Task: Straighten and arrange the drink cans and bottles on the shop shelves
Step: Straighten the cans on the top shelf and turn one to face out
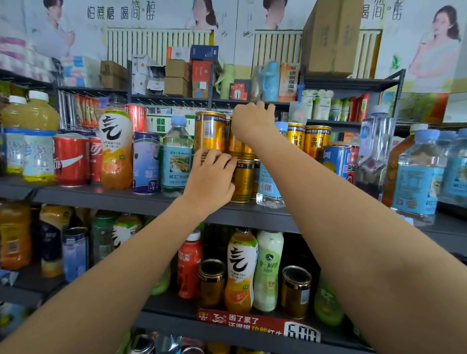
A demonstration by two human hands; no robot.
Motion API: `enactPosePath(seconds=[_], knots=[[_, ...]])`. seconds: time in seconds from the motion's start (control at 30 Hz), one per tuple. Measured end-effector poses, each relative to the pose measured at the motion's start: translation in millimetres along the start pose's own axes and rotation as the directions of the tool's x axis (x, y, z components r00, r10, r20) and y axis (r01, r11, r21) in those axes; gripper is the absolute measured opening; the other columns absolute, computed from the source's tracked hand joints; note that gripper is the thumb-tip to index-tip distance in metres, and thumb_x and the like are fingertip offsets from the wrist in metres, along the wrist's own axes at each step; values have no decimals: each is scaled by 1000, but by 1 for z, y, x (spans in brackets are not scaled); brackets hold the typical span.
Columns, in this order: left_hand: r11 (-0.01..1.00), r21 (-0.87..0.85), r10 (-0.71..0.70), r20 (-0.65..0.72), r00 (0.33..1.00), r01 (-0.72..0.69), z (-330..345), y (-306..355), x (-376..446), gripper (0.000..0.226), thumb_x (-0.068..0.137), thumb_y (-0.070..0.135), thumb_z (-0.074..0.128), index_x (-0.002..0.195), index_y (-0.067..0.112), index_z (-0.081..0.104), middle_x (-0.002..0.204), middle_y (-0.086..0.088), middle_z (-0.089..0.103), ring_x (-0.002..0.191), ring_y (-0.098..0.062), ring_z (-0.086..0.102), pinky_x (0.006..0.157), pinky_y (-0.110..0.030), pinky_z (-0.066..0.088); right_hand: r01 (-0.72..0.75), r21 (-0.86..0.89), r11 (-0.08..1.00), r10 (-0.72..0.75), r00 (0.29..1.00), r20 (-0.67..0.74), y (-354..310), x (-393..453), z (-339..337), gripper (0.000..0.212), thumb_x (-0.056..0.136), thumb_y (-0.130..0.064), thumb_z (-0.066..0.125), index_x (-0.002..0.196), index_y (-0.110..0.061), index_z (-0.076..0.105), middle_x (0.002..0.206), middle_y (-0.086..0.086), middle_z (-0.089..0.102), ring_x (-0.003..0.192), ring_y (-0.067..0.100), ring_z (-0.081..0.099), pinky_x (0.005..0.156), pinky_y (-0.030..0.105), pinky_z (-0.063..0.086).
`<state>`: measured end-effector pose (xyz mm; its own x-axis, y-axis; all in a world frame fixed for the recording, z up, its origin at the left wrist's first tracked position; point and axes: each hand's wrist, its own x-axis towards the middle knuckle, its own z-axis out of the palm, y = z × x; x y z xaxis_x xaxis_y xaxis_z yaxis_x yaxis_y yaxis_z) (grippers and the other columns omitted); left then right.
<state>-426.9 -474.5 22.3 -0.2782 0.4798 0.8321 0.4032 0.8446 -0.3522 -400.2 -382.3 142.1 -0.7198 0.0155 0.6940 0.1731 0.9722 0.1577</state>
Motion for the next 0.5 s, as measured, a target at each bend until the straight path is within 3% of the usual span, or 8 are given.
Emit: enactPosePath(seconds=[0.13,0.2,0.3,0.33,0.4,0.5], knots=[[993,-116,-10,-116,993,-3,-6,14,-7,48,72,19,34,110,8,62,108,-8,63,98,-27,58,90,-36,28,106,48,993,-91,963,-255,7,-24,-3,35,92,-8,37,125,-4,47,123,16,56,122,33,42,104,44,28],[982,-183,17,-179,984,-51,-11,29,-17,43,71,17,35,107,7,56,104,-11,61,98,-25,50,88,-35,29,266,158,951,-171,877,-449,14,-52,5,37,88,-2,36,120,-2,52,111,17,61,109,35,48,91,43,35],[959,-251,75,-231,970,-133,-11,61,-39,33,71,16,39,99,4,53,93,-14,59,92,-23,40,86,-36,30,438,232,869,-194,732,-654,34,-113,26,26,75,-3,38,86,-2,61,80,13,62,83,30,52,70,35,38],[948,-283,82,-217,973,-143,-8,73,-49,34,71,17,40,99,3,54,94,-14,59,92,-23,40,86,-36,30,432,260,864,-169,735,-657,41,-136,38,20,72,-3,41,79,-2,60,74,13,60,79,25,48,68,32,35],[930,-341,96,-141,985,-139,0,96,-71,39,74,20,41,103,2,58,100,-13,59,96,-24,41,88,-36,29,351,344,871,-96,808,-581,54,-183,69,17,71,-4,40,74,-2,57,70,13,55,74,22,40,63,31,30],[910,-377,170,-43,984,-174,12,127,-103,38,73,21,40,100,6,63,102,-10,61,98,-24,47,89,-35,30,140,371,918,-19,950,-313,70,-246,124,17,70,-3,44,78,-3,59,70,11,58,70,28,51,57,35,44]])
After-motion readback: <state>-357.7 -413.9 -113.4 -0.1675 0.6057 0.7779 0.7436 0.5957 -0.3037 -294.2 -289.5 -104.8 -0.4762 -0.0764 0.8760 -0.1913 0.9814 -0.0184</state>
